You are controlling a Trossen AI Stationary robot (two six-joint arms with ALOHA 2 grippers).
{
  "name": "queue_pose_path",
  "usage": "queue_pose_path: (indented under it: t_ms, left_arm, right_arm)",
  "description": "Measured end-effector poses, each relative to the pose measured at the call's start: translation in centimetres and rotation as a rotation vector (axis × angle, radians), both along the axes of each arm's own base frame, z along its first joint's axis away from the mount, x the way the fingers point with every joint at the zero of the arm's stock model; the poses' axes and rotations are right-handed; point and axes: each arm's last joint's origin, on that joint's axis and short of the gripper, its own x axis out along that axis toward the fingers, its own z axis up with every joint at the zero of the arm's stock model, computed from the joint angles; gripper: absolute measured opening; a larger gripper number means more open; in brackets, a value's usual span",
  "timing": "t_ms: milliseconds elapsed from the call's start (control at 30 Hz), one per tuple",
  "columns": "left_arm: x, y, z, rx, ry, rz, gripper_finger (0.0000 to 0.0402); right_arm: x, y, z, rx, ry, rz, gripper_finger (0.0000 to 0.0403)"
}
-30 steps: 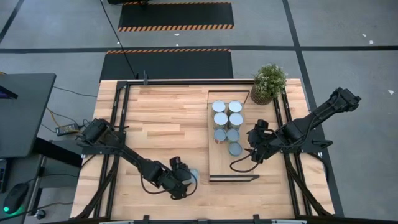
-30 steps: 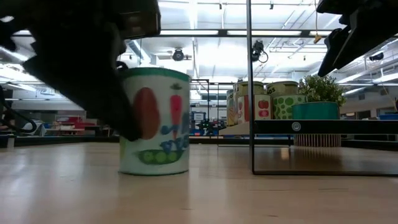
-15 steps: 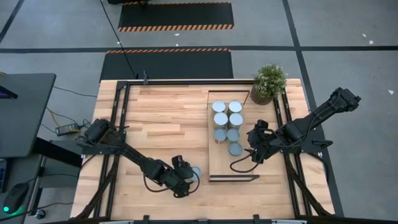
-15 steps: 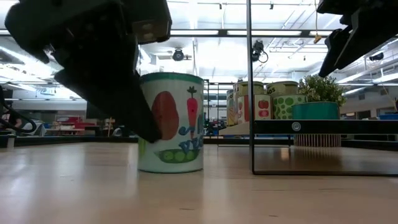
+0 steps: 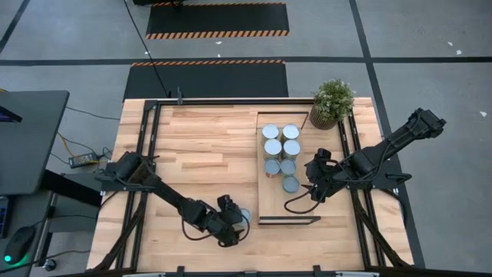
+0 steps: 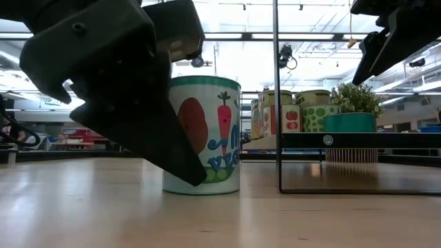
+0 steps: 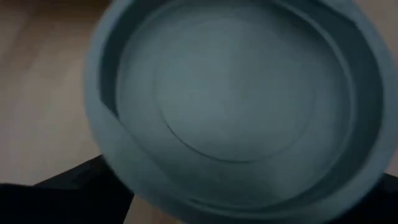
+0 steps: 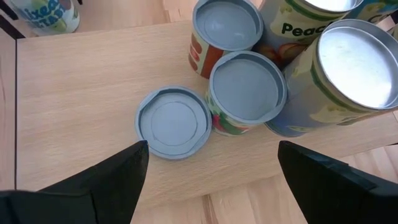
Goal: Pick and place cans onto a shelf
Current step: Put the canned mixed vegetables on the shelf
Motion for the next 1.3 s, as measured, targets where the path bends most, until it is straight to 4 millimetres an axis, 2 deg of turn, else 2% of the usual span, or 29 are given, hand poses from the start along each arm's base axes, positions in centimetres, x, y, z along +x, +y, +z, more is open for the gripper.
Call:
queue_pose_path:
  t_ms: [133, 367, 533, 700, 800, 933, 1100, 1167, 1300]
  left_arm:
    - [0.0, 0.1, 0.1, 0.03, -0.024, 0.026, 0.037]
    - [0.2, 0.3, 0.3, 0.041, -0.036, 0.046, 0.0296]
    - [-0.2, 1.3, 2.3, 0.063, -0.022, 0.049, 0.0275]
    - [-0.6, 3.6, 5.4, 0.112, -0.024, 0.073, 0.0279]
    - [0.1, 5.3, 6.6, 0.131, -0.061, 0.087, 0.028]
    - [1.8, 8.0, 7.0, 0.147, -0.094, 0.059, 0.028]
    - [4.1, 11.0, 7.5, 0.048, -0.193, -0.076, 0.0281]
    - [4.8, 11.7, 7.7, 0.005, -0.24, -0.13, 0.0281]
    - [5.6, 12.1, 6.0, -0.039, -0.224, -0.212, 0.0281]
  right_arm:
    - [0.0, 0.0, 0.0, 0.0, 0.0, 0.0, 0.0366]
    - [0.0, 0.0, 0.0, -0.001, 0.0, 0.001, 0.0366]
    - [-0.5, -0.3, 0.4, -0.01, -0.006, 0.022, 0.0366]
    - [-1.5, -0.9, 1.3, -0.01, -0.036, 0.008, 0.0366]
    - [-1.9, -1.1, 1.6, -0.008, -0.053, 0.003, 0.0366]
    - [-2.1, -1.3, 1.4, -0.018, -0.06, 0.002, 0.0366]
    - [-2.5, -1.4, 0.1, -0.004, -0.056, 0.001, 0.0366]
    - [-2.7, -1.5, -0.1, 0.007, -0.052, 0.0, 0.0366]
    - [-2.8, -1.6, 0.1, 0.02, -0.069, 0.0, 0.0366]
